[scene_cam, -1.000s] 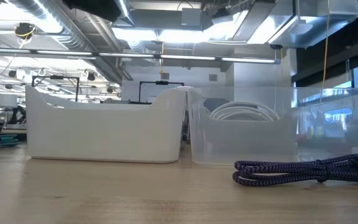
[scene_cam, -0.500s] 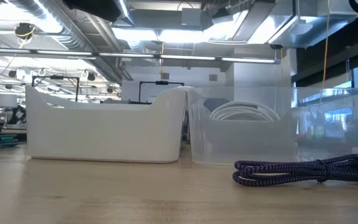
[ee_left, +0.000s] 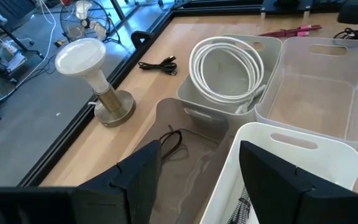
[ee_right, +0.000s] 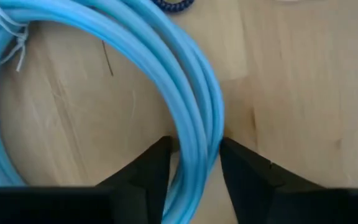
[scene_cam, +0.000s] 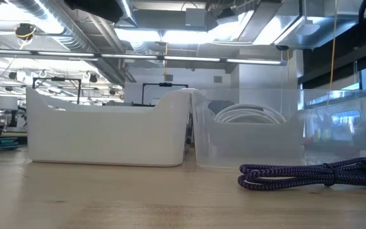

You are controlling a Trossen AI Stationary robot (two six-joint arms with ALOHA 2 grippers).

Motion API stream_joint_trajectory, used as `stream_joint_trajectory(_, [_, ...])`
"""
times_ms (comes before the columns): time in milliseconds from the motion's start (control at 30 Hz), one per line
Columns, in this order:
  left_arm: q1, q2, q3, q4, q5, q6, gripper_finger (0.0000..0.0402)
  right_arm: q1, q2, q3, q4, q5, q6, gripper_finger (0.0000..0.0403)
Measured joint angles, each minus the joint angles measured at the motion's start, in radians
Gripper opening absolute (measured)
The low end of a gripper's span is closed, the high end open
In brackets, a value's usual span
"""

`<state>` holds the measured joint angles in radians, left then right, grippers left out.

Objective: Pick & Place USB Port
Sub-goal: Put the bottom blue usb cable into the transparent bin

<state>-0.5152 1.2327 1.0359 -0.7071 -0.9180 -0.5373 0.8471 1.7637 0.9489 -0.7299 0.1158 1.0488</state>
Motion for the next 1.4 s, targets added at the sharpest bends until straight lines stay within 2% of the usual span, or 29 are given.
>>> stream_joint_trajectory(133, [0.0,0.0,0.0,0.0,0.0,0.0,0.0209,0.0,-0.02,-0.003,0.004,-0.008,0.035,0.0045])
stream_joint_trajectory(200, [0.0,0.0,0.0,0.0,-0.001,0.0,0.0209,-0.001,-0.033,0.006,-0.024,-0.02,0.048,0.0019])
stream_joint_trajectory(333, [0.0,0.0,0.0,0.0,-0.002,0.0,0.0209,0.003,-0.063,0.096,-0.069,-0.037,0.062,0.0016])
stream_joint_trajectory(433, [0.0,0.0,0.0,0.0,-0.002,0.001,0.0209,0.006,-0.071,0.211,-0.218,-0.028,0.049,0.0016])
stream_joint_trajectory(500, [0.0,0.0,0.0,0.0,-0.001,0.001,0.0209,0.006,-0.077,0.314,-0.315,0.037,0.032,0.0016])
stream_joint_trajectory(600, [0.0,0.0,0.0,0.0,0.0,0.001,0.0209,0.004,-0.079,0.43,-0.462,0.189,-0.012,0.0016])
stream_joint_trajectory(700, [0.0,0.0,0.0,0.0,0.001,0.001,0.0209,-0.026,-0.079,0.487,-0.547,0.356,-0.045,0.0016])
stream_joint_trajectory(767, [0.0,0.0,0.0,0.0,0.001,0.001,0.0209,-0.068,-0.079,0.495,-0.584,0.414,-0.076,0.0016])
stream_joint_trajectory(1100, [0.0,0.0,0.0,0.0,0.003,0.001,0.0209,-0.366,-0.078,0.494,-0.51,0.57,-0.41,0.0016])
stream_joint_trajectory(1233, [0.0,0.0,0.0,0.0,0.004,0.001,0.0209,-0.456,-0.078,0.489,-0.448,0.576,-0.477,0.0016])
stream_joint_trajectory(1400, [0.0,0.0,0.0,-0.007,0.004,0.001,0.0209,-0.504,-0.078,0.428,-0.32,0.576,-0.547,0.0016])
